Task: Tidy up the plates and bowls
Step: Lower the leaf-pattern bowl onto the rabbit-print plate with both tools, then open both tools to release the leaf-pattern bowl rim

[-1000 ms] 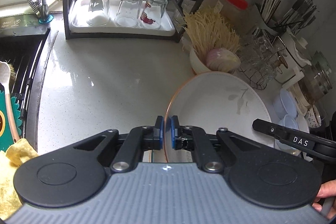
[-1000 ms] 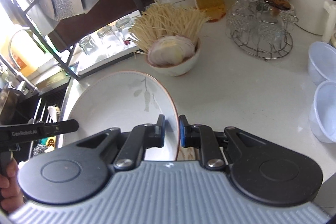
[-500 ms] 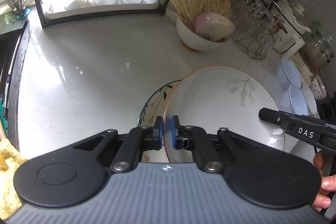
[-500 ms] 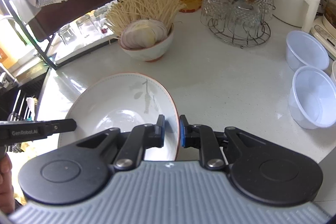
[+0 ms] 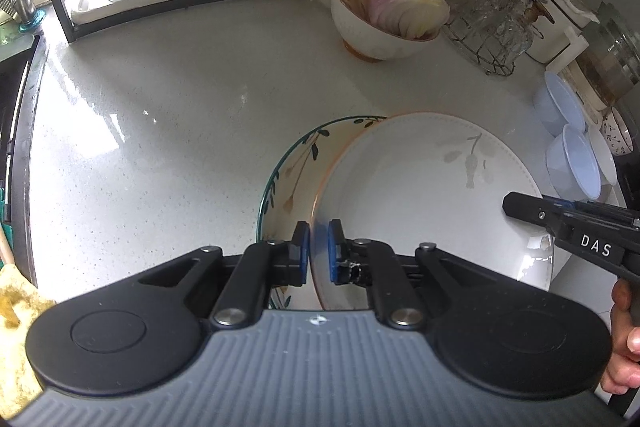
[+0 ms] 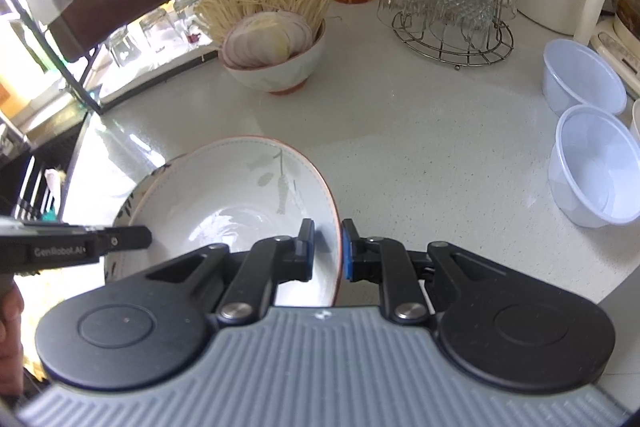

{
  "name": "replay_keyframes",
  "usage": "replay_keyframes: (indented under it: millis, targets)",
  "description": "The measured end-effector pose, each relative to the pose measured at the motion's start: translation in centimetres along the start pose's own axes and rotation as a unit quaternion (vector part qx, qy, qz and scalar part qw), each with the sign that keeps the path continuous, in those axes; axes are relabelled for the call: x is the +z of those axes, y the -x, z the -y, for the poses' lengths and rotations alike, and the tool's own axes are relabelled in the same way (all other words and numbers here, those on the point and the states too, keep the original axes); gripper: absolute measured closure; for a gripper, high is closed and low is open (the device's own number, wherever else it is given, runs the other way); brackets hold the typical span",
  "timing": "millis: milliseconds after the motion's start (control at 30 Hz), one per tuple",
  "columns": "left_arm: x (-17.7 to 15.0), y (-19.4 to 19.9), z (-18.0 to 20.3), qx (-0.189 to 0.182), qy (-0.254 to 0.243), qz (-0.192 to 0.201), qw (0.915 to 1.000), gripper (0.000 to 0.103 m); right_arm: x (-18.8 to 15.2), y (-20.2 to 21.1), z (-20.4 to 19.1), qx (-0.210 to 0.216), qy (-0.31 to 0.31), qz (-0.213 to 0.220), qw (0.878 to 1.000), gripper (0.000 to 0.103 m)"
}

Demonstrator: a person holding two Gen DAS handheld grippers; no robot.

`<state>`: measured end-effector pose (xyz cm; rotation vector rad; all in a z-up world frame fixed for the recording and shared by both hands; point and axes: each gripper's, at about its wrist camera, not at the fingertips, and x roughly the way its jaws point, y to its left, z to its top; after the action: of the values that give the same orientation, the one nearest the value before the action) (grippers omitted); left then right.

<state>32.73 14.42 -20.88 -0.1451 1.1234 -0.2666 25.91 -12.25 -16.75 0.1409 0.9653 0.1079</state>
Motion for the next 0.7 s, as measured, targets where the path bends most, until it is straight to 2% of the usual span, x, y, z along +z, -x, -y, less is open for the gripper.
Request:
replay_keyframes:
  millis: [133, 233, 300, 400, 700]
  targets:
    - [0.1, 0.1, 0.4, 0.007, -0.001, -0.002, 1.0000, 0.090, 0.0, -0.1, 0.1, 0.000, -0.012, -0.002, 1.000, 0.086]
    - [0.2, 0.3, 0.4, 0.005, 0.010, 0.004, 0.9999, 0.081, -0.2, -0.4, 0.2, 0.001, -0.018, -0.005, 1.000, 0.086]
    - [0.2, 1.1, 0.4, 0.011, 0.011, 0.020, 0.9997, 0.071, -0.3, -0.6, 0.1, 0.003, -0.016, -0.006, 1.000, 0.086]
    - [0.5, 2.5, 0.0, 0.005, 0.027, 0.038, 0.9989, 0.064, -0.3, -0.6, 0.1, 0.006, -0.007, -0.005, 1.000, 0.085]
    - [0.3, 4.8, 0.9, 0.009, 0.013, 0.053, 0.9984, 0.063, -0.9, -1.0, -0.1, 0.022, -0.014, -0.010, 1.000, 0.084]
